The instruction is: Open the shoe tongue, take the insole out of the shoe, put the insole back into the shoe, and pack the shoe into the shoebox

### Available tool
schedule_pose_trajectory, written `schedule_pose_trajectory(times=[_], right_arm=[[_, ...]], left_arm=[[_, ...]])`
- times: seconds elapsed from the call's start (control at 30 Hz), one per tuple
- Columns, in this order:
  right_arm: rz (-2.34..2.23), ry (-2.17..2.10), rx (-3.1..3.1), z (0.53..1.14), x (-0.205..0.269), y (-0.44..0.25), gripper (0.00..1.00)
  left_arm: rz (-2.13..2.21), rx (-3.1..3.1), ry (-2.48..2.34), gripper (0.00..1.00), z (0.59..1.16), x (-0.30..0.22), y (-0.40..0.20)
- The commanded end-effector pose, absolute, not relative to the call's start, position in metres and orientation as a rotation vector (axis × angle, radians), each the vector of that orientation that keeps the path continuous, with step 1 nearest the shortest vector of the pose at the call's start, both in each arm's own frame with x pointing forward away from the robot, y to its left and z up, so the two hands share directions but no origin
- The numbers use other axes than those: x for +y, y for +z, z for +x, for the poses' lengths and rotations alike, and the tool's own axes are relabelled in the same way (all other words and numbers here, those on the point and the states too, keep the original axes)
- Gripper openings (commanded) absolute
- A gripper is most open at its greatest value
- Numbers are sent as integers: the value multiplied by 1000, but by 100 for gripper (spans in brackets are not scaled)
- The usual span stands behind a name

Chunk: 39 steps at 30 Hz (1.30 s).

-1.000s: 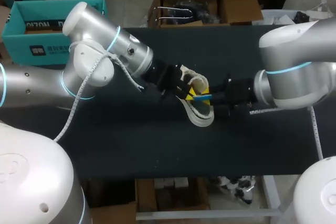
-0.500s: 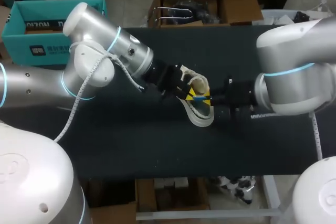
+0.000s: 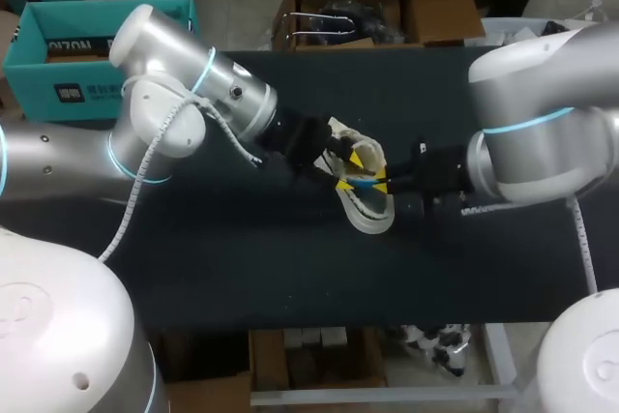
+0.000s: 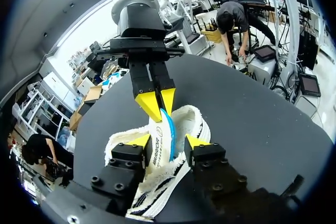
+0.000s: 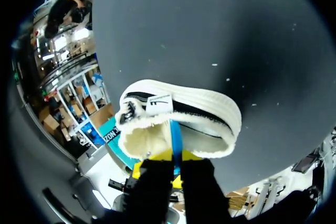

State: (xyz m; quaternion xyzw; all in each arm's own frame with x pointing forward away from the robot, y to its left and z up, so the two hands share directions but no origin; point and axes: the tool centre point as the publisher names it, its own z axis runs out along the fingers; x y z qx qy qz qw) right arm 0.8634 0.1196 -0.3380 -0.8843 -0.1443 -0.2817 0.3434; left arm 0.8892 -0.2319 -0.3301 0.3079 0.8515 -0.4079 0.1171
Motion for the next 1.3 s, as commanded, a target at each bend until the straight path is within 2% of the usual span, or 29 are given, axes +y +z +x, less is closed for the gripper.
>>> schedule_pose_trajectory(times=[0.03,0.1,0.43,1.03,1.07,1.1,1.13,1.2,1.3], right_arm=[[-2316,-698,-380,873,122,-347,0],[-2331,-678,-375,876,123,-352,0],[-2350,-619,-377,884,129,-368,0],[-2437,-560,-329,853,120,-377,0],[-2438,-561,-329,850,119,-375,5],[-2445,-564,-328,848,118,-373,17],[-2453,-569,-329,846,117,-369,22],[-2464,-585,-339,841,115,-361,24],[-2463,-608,-361,836,114,-349,22]], left_arm=[[895,2502,-1212,93,888,-226,-328],[884,2513,-1228,100,887,-223,-326],[797,2557,-1350,100,884,-201,-309],[502,2754,-1495,100,876,-190,-279],[484,2760,-1488,100,875,-190,-279],[458,2774,-1485,100,875,-190,-278],[446,2786,-1485,100,874,-189,-276],[399,2799,-1477,100,873,-188,-274],[320,2819,-1453,100,873,-185,-274]])
